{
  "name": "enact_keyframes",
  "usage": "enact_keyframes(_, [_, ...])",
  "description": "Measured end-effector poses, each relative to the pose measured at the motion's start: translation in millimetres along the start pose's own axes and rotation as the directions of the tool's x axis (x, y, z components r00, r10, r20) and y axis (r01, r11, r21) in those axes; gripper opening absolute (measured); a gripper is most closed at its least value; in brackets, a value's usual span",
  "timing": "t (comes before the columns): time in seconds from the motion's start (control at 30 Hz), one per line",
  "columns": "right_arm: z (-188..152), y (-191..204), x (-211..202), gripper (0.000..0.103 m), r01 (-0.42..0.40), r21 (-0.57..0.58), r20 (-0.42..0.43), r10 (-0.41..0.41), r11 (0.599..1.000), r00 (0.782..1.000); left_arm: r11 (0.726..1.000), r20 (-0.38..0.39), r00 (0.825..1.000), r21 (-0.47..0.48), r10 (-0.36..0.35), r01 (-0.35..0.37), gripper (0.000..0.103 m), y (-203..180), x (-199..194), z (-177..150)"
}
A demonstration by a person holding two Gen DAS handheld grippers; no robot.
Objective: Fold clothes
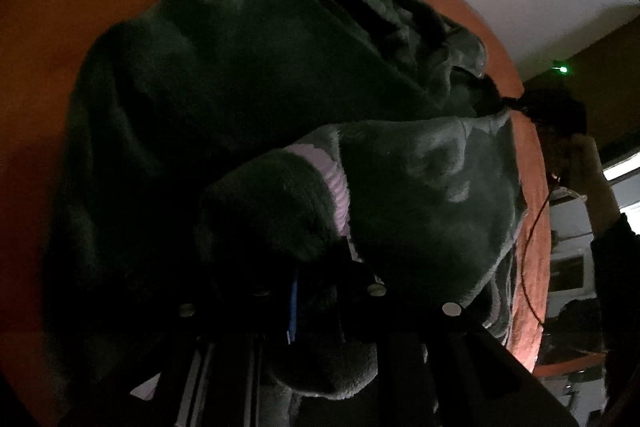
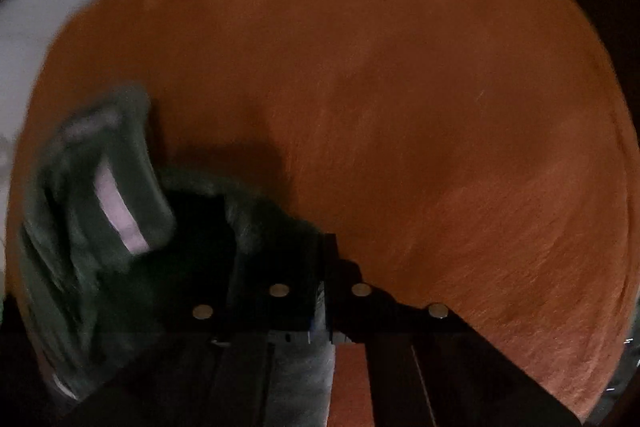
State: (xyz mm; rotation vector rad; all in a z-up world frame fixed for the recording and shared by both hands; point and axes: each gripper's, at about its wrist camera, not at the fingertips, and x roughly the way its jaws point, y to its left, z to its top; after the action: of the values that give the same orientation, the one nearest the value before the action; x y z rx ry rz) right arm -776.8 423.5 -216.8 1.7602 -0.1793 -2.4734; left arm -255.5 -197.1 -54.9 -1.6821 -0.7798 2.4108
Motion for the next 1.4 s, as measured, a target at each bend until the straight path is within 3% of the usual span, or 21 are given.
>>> enact_keyframes(0.1, [-4,-12,-2,0.002,-0.080,0.072,-0.010,0.081,0.994,0.997,1.000,0.000,1.000,0.006,0.003,-0.003,0.016,0,-6,-1])
enact_keyframes(0.2, [-14,9,8,0.006,-0.106,-0.009,-0.069,0.105,0.994,0.992,1.000,0.002,1.000,-0.006,0.004,-0.004,0.017,3,-11,-1])
enact_keyframes(0.23, [-18,15,10,0.015,-0.075,-0.047,-0.077,0.071,0.996,0.994,1.000,-0.001,1.000,-0.015,0.003,-0.003,0.017,6,-13,-1])
enact_keyframes(0.27, [-21,21,11,0.038,-0.045,-0.085,-0.085,0.038,0.995,0.996,1.000,-0.006,1.000,-0.018,0.000,0.000,0.017,7,-12,-1])
enact_keyframes(0.3, [-25,25,13,0.048,-0.019,-0.109,-0.078,0.011,0.994,0.997,1.000,-0.011,1.000,-0.022,-0.003,0.002,0.018,8,-11,-1])
enact_keyframes(0.33, [-29,29,14,0.044,0.003,-0.124,-0.062,-0.011,0.992,0.998,1.000,-0.012,1.000,-0.018,0.002,-0.002,0.018,8,-10,-2])
enact_keyframes(0.37, [-33,32,15,0.016,0.026,-0.138,-0.046,-0.033,0.990,0.998,1.000,-0.013,1.000,-0.014,0.007,-0.007,0.018,8,-9,-2])
enact_keyframes(0.4, [-35,32,18,0.003,0.052,-0.140,-0.045,-0.059,0.989,0.997,1.000,-0.014,1.000,-0.010,0.011,-0.012,0.018,7,-7,-2])
enact_keyframes(0.47, [-35,15,14,0.002,0.079,-0.076,-0.011,-0.080,0.994,0.997,1.000,-0.013,1.000,-0.019,0.008,-0.008,0.018,6,-6,-2])
enact_keyframes(0.53, [-35,-9,8,0.002,0.023,0.026,0.010,-0.024,0.999,1.000,1.000,-0.020,1.000,-0.020,0.012,-0.012,0.018,7,-4,-2])
enact_keyframes(0.63, [-43,-31,20,0.000,0.076,0.113,-0.006,-0.075,0.991,0.997,0.999,-0.033,0.999,-0.020,0.029,-0.029,0.018,10,1,-5])
enact_keyframes(0.7, [-50,-55,29,0.000,-0.011,0.186,-0.035,0.018,0.982,0.999,0.999,-0.034,0.999,-0.039,0.014,-0.016,0.018,14,-1,-5])
enact_keyframes(0.77, [-59,-73,19,0.000,-0.110,0.247,0.011,0.111,0.963,0.994,0.999,-0.032,0.999,-0.045,0.006,-0.007,0.018,15,-3,-4])
enact_keyframes(0.83, [-66,-73,-6,0.003,-0.170,0.201,0.088,0.156,0.965,0.984,0.999,-0.026,1.000,-0.041,0.002,-0.003,0.018,14,-8,-2])
enact_keyframes(0.9, [-77,-51,-21,0.003,-0.222,0.092,0.088,0.214,0.971,0.973,0.999,-0.024,1.000,-0.036,-0.007,0.006,0.019,11,-10,0])
enact_keyframes(0.93, [-82,-35,-25,0.016,-0.224,0.024,0.064,0.223,0.974,0.973,0.999,-0.023,1.000,-0.031,-0.005,0.004,0.019,10,-11,1])
enact_keyframes(0.97, [-88,-17,-24,0.026,-0.183,-0.047,0.028,0.184,0.982,0.982,1.000,-0.023,1.000,-0.027,-0.002,0.002,0.019,9,-11,2])
enact_keyframes(1.03, [-95,21,-8,0.026,-0.105,-0.145,-0.041,0.100,0.984,0.994,1.000,-0.021,1.000,-0.023,0.000,-0.001,0.020,9,-9,1])
enact_keyframes(1.1, [-106,33,13,0.013,-0.056,-0.176,-0.109,0.037,0.983,0.993,0.999,-0.024,1.000,-0.031,0.003,-0.004,0.020,10,-5,0])
enact_keyframes(1.2, [-114,14,36,0.005,-0.031,-0.075,-0.131,0.021,0.997,0.991,0.999,-0.028,1.000,-0.049,0.006,-0.007,0.020,16,-5,-4])
enact_keyframes(1.4, [-142,-2,14,0.011,-0.118,-0.001,-0.059,0.118,0.993,0.991,0.999,-0.004,1.000,-0.045,-0.024,0.024,0.029,26,-28,-13])
